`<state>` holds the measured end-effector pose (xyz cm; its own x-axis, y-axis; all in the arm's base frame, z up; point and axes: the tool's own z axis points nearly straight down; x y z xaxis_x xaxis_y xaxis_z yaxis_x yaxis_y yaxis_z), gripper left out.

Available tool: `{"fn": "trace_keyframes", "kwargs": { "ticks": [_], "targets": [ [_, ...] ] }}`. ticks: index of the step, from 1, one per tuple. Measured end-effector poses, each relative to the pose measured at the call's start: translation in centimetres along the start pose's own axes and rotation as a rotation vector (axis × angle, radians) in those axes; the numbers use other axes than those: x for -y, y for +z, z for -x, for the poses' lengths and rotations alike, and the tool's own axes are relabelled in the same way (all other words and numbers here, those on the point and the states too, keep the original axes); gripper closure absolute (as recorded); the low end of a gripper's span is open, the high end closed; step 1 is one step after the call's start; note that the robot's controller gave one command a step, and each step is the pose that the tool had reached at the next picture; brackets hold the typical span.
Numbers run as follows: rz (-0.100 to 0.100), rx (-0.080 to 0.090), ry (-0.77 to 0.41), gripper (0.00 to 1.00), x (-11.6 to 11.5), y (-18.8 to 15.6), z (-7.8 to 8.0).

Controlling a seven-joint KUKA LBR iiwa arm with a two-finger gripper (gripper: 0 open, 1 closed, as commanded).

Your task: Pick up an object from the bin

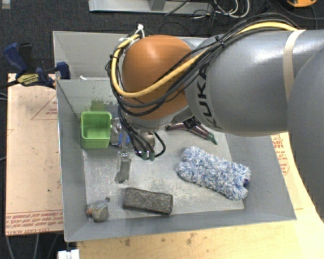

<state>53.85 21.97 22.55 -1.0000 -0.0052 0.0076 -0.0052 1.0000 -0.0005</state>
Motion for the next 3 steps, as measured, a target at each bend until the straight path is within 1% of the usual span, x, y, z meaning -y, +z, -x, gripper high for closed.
{"fn": "trace_keyframes", "kwargs": {
  "ticks": [1,2,3],
  "targets": [
    [0.002,0.008,0.004,0.0,0.1,-0.5,0.2],
    [0.005,0.018,-0.034,0.0,-1.4,6.5,5.5],
    [0.003,0.009,0.207,0.0,-0.9,7.1,10.5]
  ]
}}
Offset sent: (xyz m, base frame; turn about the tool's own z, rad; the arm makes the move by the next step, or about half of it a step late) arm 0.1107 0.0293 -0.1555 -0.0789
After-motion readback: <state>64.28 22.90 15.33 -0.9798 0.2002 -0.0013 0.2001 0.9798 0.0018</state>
